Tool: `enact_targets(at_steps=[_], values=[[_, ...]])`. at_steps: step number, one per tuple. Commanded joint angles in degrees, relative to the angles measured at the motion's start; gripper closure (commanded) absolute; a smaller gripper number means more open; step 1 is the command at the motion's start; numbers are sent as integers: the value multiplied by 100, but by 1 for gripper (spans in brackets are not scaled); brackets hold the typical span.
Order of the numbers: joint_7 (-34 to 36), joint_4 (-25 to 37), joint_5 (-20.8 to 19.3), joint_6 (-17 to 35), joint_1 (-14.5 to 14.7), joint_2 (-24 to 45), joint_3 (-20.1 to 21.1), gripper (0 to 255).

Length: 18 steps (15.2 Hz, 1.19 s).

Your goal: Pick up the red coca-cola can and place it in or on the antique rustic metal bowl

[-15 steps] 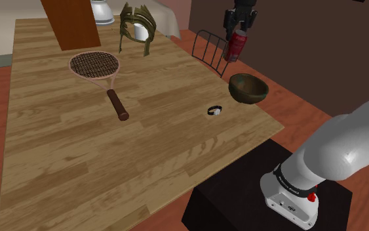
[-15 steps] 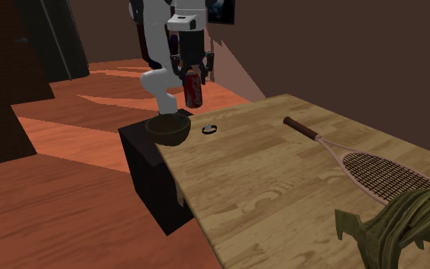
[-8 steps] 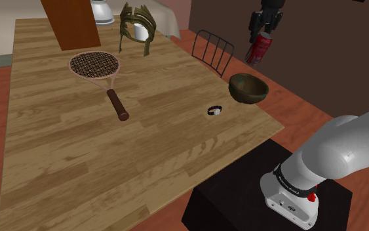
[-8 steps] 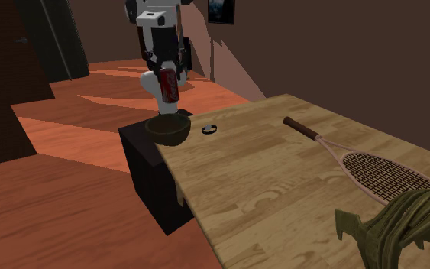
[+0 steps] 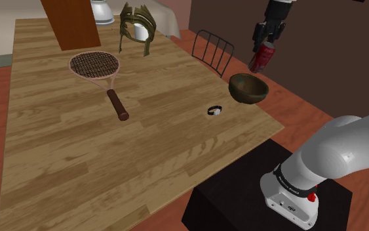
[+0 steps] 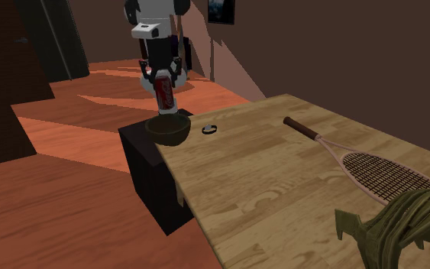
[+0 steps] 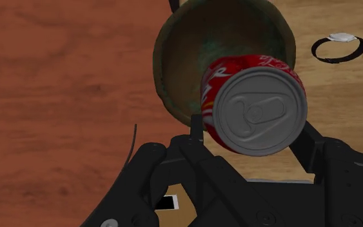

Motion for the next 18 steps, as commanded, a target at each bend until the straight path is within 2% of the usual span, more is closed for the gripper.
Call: enact_targets(at_steps=[1,12,18], values=[[-5,-153,-8,163,-6,4,-16,255],[7,-1005,-50,1023,-31,12,-76,255],[7,-1005,-50,1023,-31,12,-76,255]])
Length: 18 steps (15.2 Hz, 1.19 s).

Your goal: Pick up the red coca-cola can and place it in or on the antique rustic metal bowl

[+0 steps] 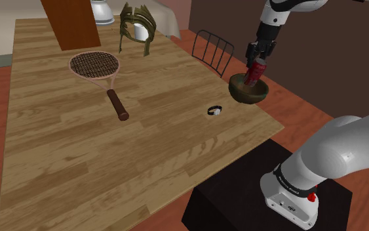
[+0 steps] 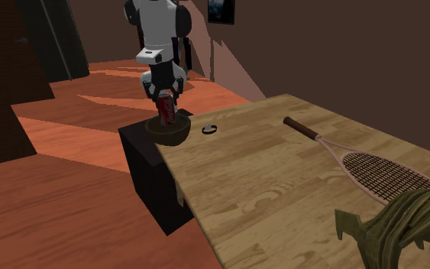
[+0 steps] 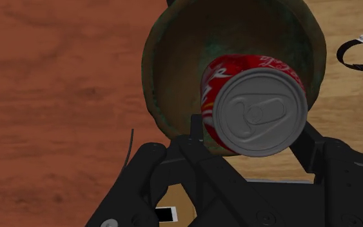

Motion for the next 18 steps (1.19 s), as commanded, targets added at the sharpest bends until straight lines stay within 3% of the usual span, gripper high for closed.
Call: enact_targets(at_steps=[1,2,7,11,18], values=[[0,0,0,2,0,-1,0,255],[0,0,0,2,0,-1,0,0],[0,0,0,2,0,-1,0,0],[-15,744,40,-723,24,18,47,0],[-15,744,40,-723,24,18,47,0]])
